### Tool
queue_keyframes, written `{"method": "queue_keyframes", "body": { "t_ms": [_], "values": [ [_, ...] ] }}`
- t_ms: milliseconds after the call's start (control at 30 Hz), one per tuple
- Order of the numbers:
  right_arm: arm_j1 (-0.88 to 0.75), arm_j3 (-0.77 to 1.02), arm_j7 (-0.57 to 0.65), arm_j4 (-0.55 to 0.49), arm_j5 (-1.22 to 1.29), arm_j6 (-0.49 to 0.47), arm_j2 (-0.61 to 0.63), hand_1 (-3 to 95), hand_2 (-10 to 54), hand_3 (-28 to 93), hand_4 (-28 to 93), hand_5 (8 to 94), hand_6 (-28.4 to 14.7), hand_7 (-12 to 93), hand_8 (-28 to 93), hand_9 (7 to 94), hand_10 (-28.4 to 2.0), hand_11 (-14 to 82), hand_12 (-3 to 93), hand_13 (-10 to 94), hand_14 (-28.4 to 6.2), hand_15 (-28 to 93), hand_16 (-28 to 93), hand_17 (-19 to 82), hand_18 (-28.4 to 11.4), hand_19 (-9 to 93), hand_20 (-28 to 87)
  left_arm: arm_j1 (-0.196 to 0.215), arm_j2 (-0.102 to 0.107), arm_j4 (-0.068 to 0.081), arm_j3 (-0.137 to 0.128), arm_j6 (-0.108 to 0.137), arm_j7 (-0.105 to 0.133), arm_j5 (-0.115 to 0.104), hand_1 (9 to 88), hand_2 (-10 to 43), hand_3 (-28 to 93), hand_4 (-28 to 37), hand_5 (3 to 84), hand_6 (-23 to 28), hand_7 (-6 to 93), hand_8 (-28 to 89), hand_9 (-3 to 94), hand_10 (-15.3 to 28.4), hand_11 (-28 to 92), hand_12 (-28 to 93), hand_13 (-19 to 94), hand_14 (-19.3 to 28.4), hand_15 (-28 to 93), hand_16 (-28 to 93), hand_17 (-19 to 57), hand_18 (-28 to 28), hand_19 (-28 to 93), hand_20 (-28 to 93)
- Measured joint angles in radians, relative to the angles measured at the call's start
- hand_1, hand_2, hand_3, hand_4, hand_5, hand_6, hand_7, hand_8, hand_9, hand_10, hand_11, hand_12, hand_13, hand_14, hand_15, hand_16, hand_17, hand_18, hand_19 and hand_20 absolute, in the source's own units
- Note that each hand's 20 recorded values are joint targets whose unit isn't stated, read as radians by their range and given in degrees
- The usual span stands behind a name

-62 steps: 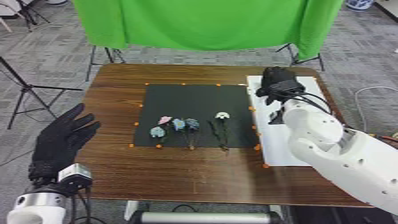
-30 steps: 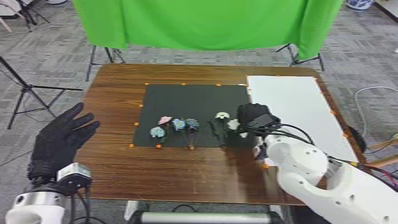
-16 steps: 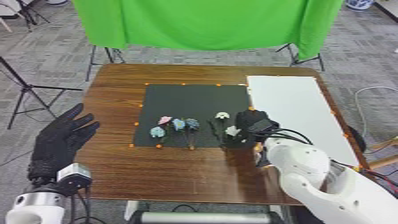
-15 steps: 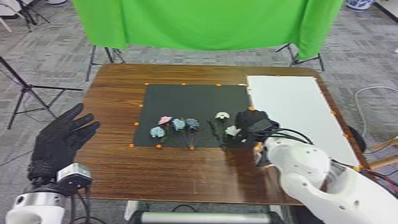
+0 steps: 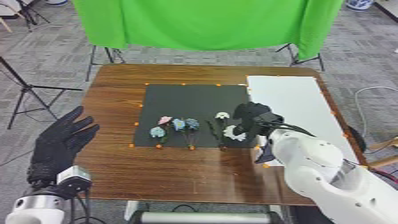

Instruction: Arrange flowers

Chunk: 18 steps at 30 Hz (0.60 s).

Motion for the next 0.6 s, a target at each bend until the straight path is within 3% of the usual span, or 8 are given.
{"method": "queue_keyframes", "body": {
  "t_ms": [100, 233, 367, 467, 600],
  "values": [
    [-0.048, 0.077, 0.014, -0.031, 0.088, 0.077, 0.003, 21.7, 0.7, 92, -27, 51.6, -7.5, 20, -15, 53.8, -20.0, 30.3, 13.4, 58, -13.9, 80, 7, 25, -23.3, 88, 29, 0.002, 0.0, 0.0, 0.002, 0.0, 0.005, 0.0, 25.3, 5.9, 82, -18.4, 39.1, 10.6, 13.4, -10, 36.7, 20.3, 27, 9, 28, 27.3, 51, -10, -8.5, 24.2, 60, -6],
    [-0.187, 0.264, 0.004, -0.098, 0.359, 0.331, 0.001, 20.2, 3.8, 92, -27, 50.5, -6.9, 20, -15, 52.1, -19.9, 25.3, 12.9, 51, -17.6, 71, 5, 20, -22.7, 79, 25, 0.006, -0.001, 0.001, 0.002, 0.0, 0.014, -0.001, 25.3, 5.8, 82, -18.5, 39.1, 10.5, 13.3, -10, 36.5, 20.1, 27, 9, 27, 27.3, 51, -10, -8.5, 24.2, 60, -6],
    [-0.316, 0.407, -0.135, -0.116, 0.551, 0.542, -0.026, 18.6, 5.5, 93, -27, 49.1, -6.0, 19, -15, 50.6, -19.3, 20.1, 12.5, 47, -19.7, 53, 4, 17, -22.0, 70, 22, 0.018, -0.004, 0.001, 0.002, -0.002, 0.026, -0.001, 24.9, 5.6, 82, -18.7, 38.7, 10.0, 12.9, -10, 35.8, 19.7, 25, 9, 27, 26.9, 49, -10, -8.6, 24.3, 60, -6],
    [-0.397, 0.493, -0.26, -0.114, 0.646, 0.58, -0.073, 18.1, 6.0, 93, -26, 48.6, -5.0, 19, -15, 50.0, -18.0, 17.1, 12.0, 44, -20.5, 41, 7, 15, -21.7, 63, 20, 0.023, -0.006, 0.003, 0.002, -0.002, 0.031, -0.001, 24.6, 5.5, 82, -19.2, 38.5, 9.6, 12.6, -10, 35.3, 19.2, 24, 9, 27, 26.1, 47, -10, -8.6, 24.3, 60, -6],
    [-0.478, 0.56, -0.327, -0.113, 0.843, 0.587, -0.135, 17.8, 7.0, 93, -26, 47.8, -3.8, 19, -15, 49.9, -17.3, 16.3, 11.9, 42, -20.7, 36, 8, 13, -21.3, 60, 19, 0.028, -0.008, 0.005, 0.001, -0.002, 0.031, -0.001, 24.4, 5.4, 82, -19.6, 38.4, 9.3, 12.7, -10, 34.8, 18.7, 23, 9, 26, 25.5, 45, -9, -8.5, 24.3, 59, -6]
  ]
}}
